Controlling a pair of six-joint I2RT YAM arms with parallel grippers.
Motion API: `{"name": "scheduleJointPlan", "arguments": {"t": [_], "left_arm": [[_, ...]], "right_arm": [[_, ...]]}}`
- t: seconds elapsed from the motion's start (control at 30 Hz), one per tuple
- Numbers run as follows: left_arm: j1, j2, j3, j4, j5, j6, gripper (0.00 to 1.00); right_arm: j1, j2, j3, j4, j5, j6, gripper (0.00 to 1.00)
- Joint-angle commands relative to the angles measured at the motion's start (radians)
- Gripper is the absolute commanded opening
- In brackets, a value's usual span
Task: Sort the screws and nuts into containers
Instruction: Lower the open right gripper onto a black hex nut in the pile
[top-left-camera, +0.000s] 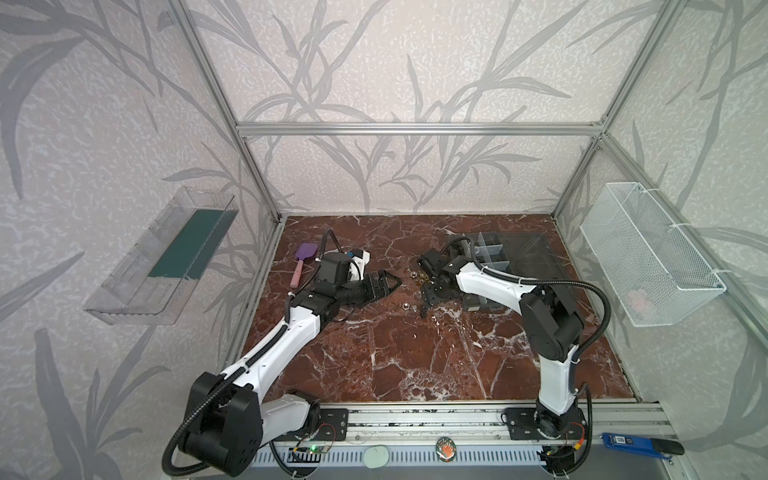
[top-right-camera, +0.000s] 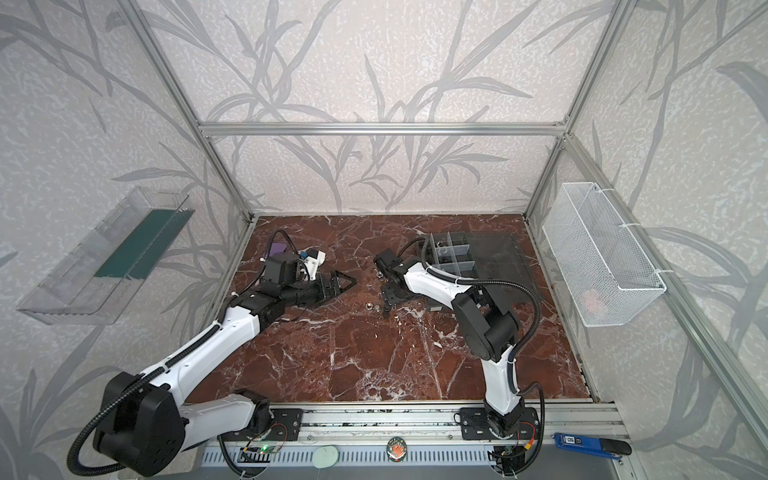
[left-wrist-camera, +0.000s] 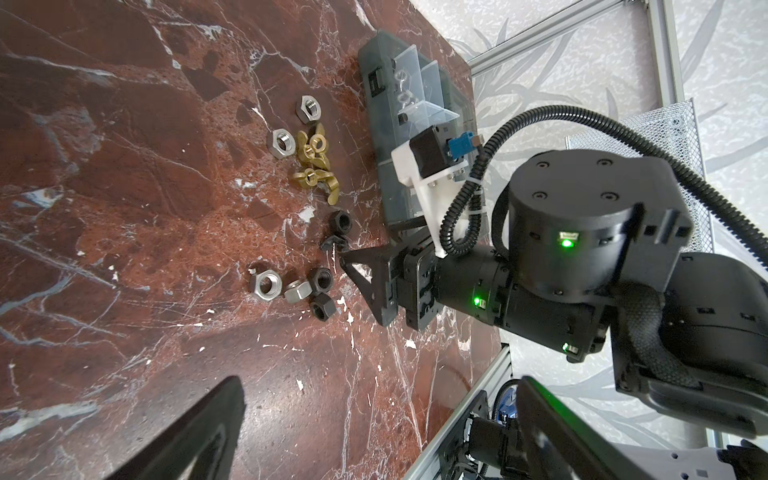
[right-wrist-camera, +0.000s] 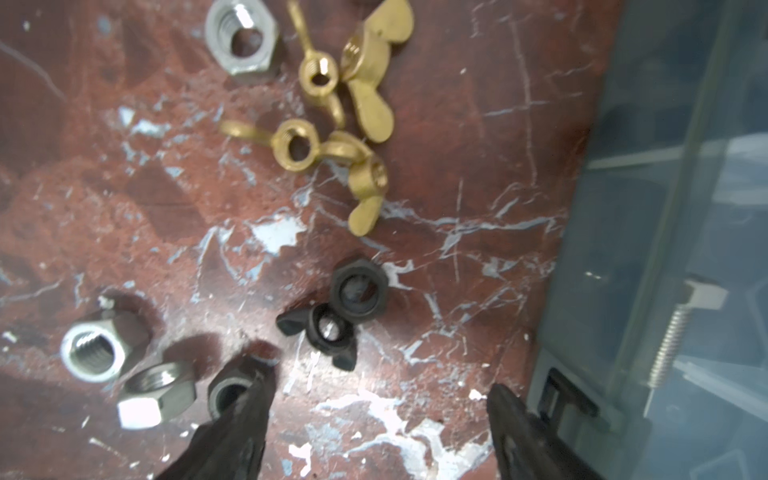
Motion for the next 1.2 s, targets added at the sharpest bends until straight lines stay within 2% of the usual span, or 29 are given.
{"name": "scheduleJointPlan", "arguments": {"t": [0.0,0.33,0.6,0.9,1.17], "left_arm": [[0.006,-0.016,-0.014,0.023,0.017,-0.01,0.99],[0.006,-0.026,-0.016,0.023,0.014,-0.008,0.99],[0.005,-0.026,-0.016,0.023,0.016,-0.008,0.99],[0.006,-0.024,-0.015,0.024,0.013,-0.008,0.99],[0.006,-0.021,-0.016,0.029,0.019,-0.011,0.99]], "right_arm": [[-0.005,0.014,0.013,-0.001,0.005,-0.003,0.78],[-0.007,0.059,0.022,0.043,0.006,-0.028,0.56],[-0.007,0.09,0.031,0.071,-0.002,-0.053,0.45],[-0.004,0.108,0.046,0.073,-0.025,-0.057,0.27],[0.0,0.132,0.076,0.059,-0.029,-0.055,0.22]]}}
